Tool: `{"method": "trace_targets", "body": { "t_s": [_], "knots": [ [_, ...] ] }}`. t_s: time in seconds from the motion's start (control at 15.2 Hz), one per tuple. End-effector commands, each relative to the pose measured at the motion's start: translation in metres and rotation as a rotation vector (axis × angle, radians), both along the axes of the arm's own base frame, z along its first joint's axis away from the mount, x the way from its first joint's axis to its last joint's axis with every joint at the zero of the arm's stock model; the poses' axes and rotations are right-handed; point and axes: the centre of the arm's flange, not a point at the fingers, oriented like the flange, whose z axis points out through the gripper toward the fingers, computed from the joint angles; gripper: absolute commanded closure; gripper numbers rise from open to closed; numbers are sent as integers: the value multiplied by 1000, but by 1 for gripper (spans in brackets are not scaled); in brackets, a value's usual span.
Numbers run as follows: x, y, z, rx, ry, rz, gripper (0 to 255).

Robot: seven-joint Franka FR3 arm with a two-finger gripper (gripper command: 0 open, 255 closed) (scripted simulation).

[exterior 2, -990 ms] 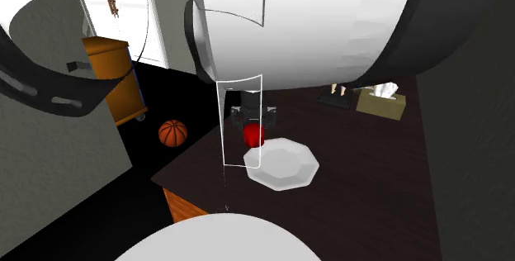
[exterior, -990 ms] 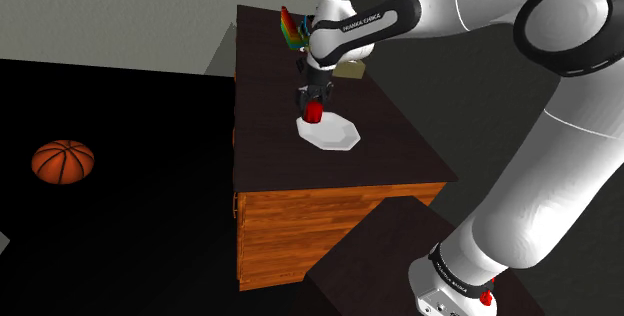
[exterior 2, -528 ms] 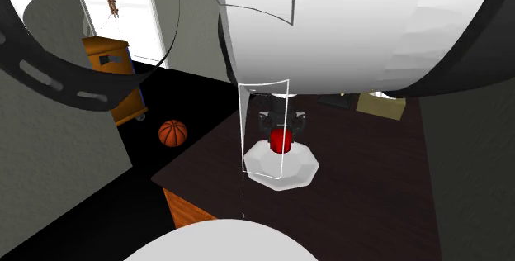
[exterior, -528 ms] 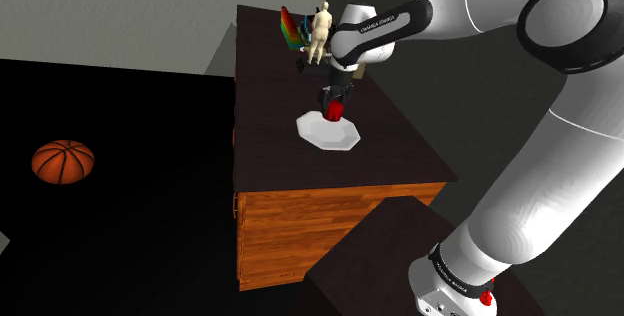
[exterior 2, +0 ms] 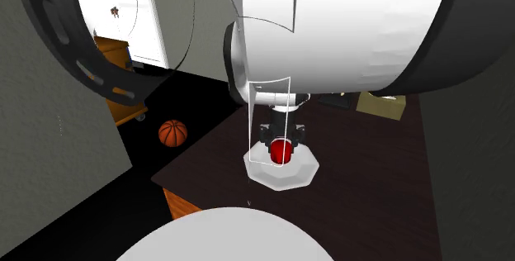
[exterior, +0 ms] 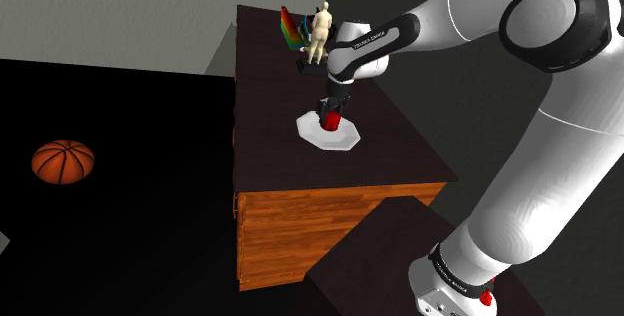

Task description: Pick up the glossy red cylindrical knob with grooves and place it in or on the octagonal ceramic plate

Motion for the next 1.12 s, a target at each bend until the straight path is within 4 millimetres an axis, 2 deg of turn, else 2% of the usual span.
{"method": "trace_targets", "body": {
  "t_s": [0.0,0.13,0.59,0.66,0.99,1.06],
  "knots": [
    [-1,0,-10,0,-1,0,255],
    [-1,0,-17,0,-1,0,255],
    [-1,0,-17,0,-1,0,255],
    [-1,0,-17,0,-1,0,0],
    [-1,0,-17,0,-1,0,0],
    [-1,1,-4,0,-1,0,0]
  ]
}}
